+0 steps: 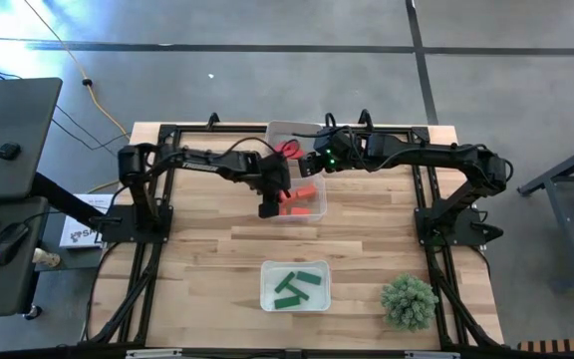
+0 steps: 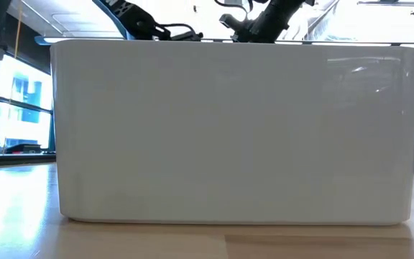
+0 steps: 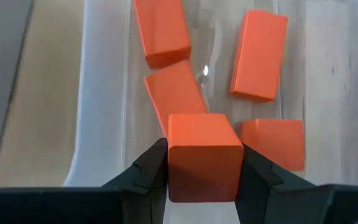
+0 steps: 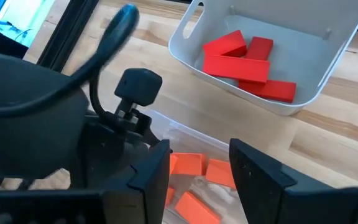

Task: Sort & place blocks by color
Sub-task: Put the orange block into the transparent bin

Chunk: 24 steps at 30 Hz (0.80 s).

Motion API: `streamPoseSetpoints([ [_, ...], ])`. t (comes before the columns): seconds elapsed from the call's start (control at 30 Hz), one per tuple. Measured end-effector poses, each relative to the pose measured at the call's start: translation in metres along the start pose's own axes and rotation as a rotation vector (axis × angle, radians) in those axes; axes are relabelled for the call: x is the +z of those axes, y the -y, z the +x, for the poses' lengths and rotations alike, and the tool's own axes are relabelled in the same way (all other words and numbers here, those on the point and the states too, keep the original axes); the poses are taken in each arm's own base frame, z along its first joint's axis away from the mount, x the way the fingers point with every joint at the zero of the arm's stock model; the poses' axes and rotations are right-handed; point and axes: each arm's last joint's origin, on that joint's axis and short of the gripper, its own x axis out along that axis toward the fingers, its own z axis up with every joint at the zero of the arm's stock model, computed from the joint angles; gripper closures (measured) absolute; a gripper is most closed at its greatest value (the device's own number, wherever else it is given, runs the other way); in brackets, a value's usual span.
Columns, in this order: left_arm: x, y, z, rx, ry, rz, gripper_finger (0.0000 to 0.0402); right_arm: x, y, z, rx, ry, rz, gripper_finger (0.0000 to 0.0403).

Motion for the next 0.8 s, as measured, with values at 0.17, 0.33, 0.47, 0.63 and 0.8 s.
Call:
streamPoseSetpoints([
  [0.17, 0.000, 0.000, 0.005, -0.005, -0.008, 0.000, 0.0285, 0.000, 0.000, 0.000, -0.001, 0.000, 0.006, 0.0247],
  [0.33, 0.000, 0.000, 0.006, 0.000, -0.009, -0.033, 0.0273, 0.000, 0.000, 0.000, -0.001, 0.001, 0.006, 0.0247],
  [0.47, 0.000, -0.001, 0.006, 0.019, -0.020, -0.035, 0.0257, 0.000, 0.000, 0.000, -0.002, 0.002, 0.006, 0.0247],
  [0.63, 0.007, -0.002, 0.002, 0.040, -0.007, -0.037, 0.0235, 0.000, 0.000, 0.000, -0.002, 0.002, 0.006, 0.0247],
  [0.8, 0.016, -0.004, -0.006, 0.055, -0.007, -0.060, 0.0220, 0.000, 0.000, 0.000, -0.002, 0.002, 0.006, 0.0247],
])
